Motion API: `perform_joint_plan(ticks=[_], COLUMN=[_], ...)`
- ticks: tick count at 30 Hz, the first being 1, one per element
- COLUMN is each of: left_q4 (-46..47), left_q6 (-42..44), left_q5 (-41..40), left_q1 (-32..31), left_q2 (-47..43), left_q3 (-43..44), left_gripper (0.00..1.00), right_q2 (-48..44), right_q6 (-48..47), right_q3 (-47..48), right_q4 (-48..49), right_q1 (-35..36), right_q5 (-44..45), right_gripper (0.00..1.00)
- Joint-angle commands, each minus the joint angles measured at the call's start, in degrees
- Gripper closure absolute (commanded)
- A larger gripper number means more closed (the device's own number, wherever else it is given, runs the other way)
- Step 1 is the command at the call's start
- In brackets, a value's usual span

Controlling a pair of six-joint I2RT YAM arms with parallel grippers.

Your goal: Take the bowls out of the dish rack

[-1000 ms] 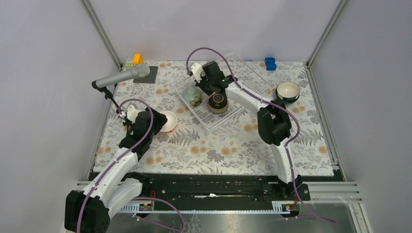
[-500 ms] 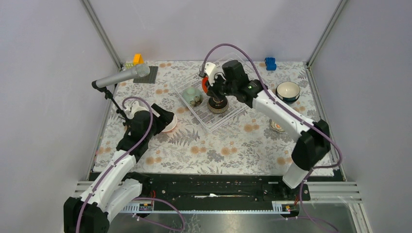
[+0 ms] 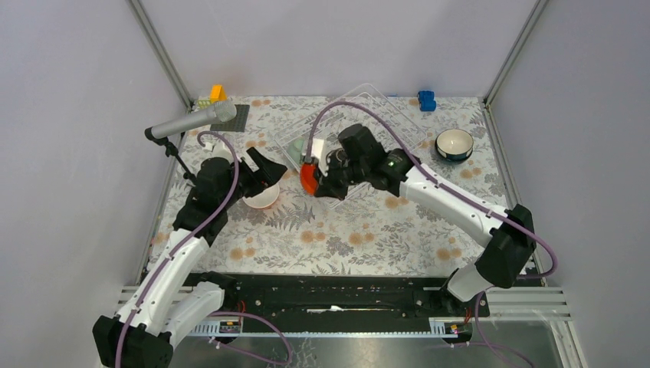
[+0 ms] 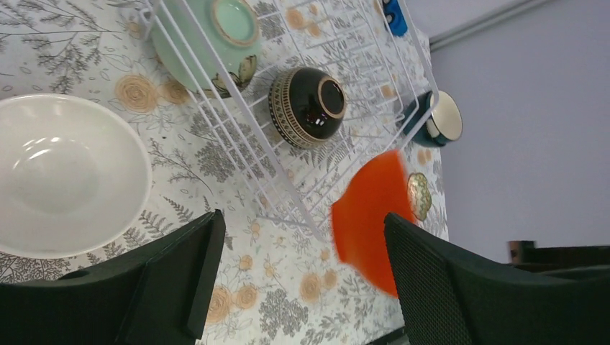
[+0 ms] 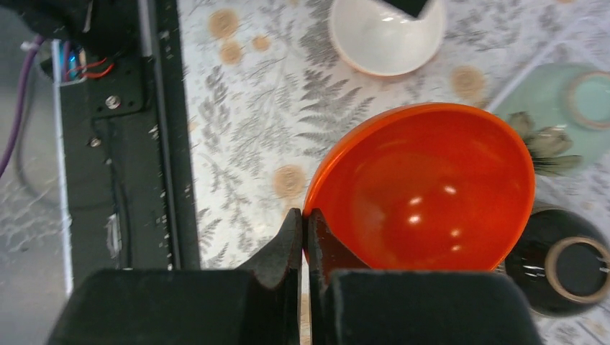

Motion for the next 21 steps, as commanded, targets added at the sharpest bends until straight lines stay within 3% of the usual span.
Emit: perform_joint_plan(ticks=[1, 9, 21], left_q4=[-4.4, -10.4, -18.9], left_q6=[5.3, 8.3, 14.2], left_q5=[6.7, 9.3, 8.8], left_q1=[0.1, 0.1, -0.8], left_q2=[1.2, 3.1, 7.7], left_q3=[7.3, 11.3, 14.4], left_gripper=[0.14, 0.17, 0.32], right_q2=[-2.1, -0.8, 7.1], right_q6=[-0.9, -2.3, -4.4], right_q3=[-1.3, -0.9, 6.5], right_q4=[-1.1, -0.9, -7.0], right_q1=[4.8, 12.0, 18.4], right_q5=[1.9, 9.4, 19.2], right_gripper=[1.00, 1.00, 1.00])
